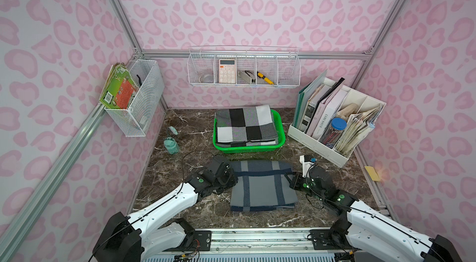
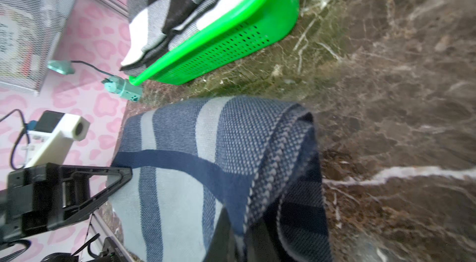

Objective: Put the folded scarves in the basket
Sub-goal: Pick up the scarf at the center of the board, then place the scarf in the basket.

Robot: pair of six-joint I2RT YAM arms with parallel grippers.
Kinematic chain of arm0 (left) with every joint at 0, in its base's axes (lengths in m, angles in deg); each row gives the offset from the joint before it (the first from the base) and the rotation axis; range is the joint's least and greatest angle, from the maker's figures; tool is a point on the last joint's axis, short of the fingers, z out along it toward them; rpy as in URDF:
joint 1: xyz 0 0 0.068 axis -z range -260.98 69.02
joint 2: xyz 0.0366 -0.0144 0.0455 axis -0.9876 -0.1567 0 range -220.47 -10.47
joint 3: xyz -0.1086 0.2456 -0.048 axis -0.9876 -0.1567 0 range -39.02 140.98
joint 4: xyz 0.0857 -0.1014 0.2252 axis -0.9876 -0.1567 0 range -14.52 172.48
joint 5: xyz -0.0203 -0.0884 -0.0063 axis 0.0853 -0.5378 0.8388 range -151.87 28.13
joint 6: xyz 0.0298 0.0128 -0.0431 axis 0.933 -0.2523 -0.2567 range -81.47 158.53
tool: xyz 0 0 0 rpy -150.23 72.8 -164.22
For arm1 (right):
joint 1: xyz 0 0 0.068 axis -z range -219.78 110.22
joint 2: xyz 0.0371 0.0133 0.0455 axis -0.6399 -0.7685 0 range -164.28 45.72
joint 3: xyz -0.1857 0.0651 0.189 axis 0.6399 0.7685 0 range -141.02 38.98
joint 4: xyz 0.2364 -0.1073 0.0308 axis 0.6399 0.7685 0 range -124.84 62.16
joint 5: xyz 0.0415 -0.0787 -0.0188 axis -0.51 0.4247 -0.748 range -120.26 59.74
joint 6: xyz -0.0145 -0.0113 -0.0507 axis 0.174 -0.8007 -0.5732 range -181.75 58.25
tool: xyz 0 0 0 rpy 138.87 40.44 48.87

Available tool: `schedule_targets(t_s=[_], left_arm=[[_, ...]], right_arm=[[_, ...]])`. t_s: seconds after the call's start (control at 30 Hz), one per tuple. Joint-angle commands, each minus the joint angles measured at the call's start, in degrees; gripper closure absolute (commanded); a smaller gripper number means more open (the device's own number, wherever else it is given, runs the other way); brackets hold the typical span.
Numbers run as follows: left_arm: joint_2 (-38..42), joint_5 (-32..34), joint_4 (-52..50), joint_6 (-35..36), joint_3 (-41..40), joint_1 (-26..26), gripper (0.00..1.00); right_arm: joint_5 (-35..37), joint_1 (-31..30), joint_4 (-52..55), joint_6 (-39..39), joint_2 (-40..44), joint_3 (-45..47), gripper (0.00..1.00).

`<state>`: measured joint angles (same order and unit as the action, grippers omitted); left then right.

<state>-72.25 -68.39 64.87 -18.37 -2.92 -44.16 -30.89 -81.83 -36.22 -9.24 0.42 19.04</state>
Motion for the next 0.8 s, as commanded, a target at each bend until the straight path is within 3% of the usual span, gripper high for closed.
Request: schedule_targets(t_s=[0.0,0.3,0.77], left_arm=[[2.2,1.8,-1.2,2.4,0.9,-0.1,1.00],[4.7,3.2,-2.3,6.3,6.4,-0.1,1.00],[-1.4,8.1,-2.9,12.2,19.4,-1.2,1.00]], right_arm=[[4.6,-1.7,1.8,0.1,2.5,-1.9,1.00],[7.1,-2.1,5.0,-0.5,7.0,-5.0,1.00],[16.3,-2.1,6.7,-9.8,-2.4,-19.5,1.00]])
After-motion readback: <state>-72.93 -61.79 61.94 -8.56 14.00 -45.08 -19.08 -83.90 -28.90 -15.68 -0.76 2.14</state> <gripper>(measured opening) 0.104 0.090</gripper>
